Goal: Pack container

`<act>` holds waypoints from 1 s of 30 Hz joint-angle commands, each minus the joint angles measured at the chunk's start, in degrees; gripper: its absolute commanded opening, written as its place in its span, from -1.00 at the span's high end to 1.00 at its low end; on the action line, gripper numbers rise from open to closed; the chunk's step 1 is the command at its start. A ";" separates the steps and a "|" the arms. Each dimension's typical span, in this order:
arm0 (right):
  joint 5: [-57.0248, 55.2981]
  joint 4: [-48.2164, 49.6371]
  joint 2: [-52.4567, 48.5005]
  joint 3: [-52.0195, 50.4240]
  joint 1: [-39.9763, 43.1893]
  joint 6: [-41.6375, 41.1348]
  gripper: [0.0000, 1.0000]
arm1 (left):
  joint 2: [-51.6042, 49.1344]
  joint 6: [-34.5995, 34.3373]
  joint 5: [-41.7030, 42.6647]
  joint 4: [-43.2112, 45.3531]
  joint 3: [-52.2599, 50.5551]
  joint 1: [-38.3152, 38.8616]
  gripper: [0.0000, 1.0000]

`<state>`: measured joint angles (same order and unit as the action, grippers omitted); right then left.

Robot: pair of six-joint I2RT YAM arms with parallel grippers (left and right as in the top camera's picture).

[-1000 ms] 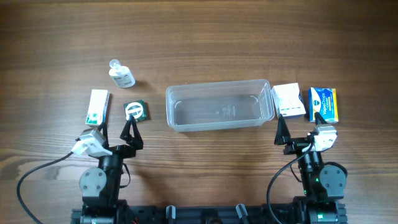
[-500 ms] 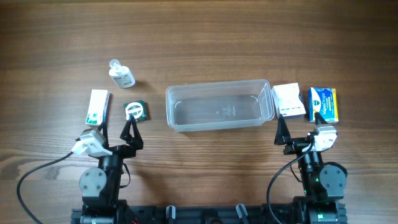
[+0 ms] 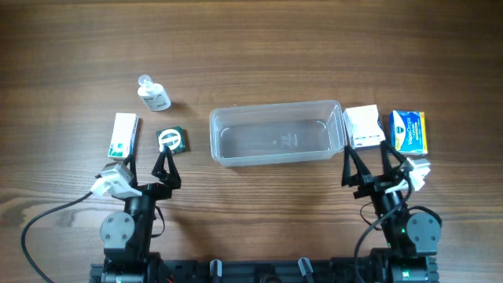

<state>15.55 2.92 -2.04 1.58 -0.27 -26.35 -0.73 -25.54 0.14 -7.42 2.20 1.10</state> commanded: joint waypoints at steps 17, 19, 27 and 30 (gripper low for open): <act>-0.39 -55.47 -67.04 75.23 1.42 22.95 -0.99 | 0.57 1.14 0.46 0.20 -0.39 0.00 -0.99; -2.71 -58.40 -73.18 78.14 2.75 23.43 -1.00 | 0.57 1.14 0.46 0.17 -0.39 0.00 -1.00; -7.23 -60.04 -92.21 78.27 8.20 23.87 -1.00 | 0.57 1.14 0.46 0.17 -0.39 0.00 -1.00; -8.35 -60.94 -96.59 78.18 7.89 26.56 -0.99 | 0.57 1.14 0.46 0.17 -0.39 0.00 -0.99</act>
<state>10.02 -57.17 -95.13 79.13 7.77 -3.11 -0.69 -25.54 0.14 -7.42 2.17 1.10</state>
